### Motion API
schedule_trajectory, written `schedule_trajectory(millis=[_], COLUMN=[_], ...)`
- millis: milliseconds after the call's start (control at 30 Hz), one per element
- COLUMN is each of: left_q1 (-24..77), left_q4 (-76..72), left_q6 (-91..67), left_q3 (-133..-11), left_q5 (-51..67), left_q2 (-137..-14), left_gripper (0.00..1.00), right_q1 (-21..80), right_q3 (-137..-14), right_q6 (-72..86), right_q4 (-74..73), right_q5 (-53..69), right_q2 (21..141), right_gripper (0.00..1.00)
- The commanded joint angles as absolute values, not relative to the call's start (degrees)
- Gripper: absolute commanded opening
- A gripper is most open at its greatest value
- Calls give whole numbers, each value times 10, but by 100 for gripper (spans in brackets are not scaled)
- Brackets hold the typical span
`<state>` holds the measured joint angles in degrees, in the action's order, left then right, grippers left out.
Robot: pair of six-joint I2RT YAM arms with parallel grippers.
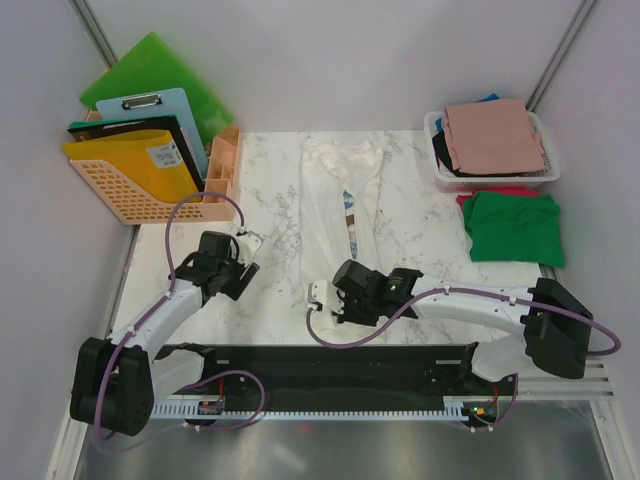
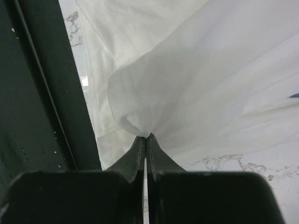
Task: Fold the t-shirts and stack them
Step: Fold the tshirt
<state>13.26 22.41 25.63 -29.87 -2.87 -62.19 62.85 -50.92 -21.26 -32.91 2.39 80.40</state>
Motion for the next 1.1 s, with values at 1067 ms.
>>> schedule_trajectory(millis=[1067], left_q1=[131], left_q4=[192], left_q6=[270], left_q3=[-310], left_q5=[-75], left_q2=[-609], left_gripper=[77], right_q1=[735], right_q3=[-707], right_q6=[-218], right_q4=[-257], right_q5=[22], right_q2=[960], right_gripper=[0])
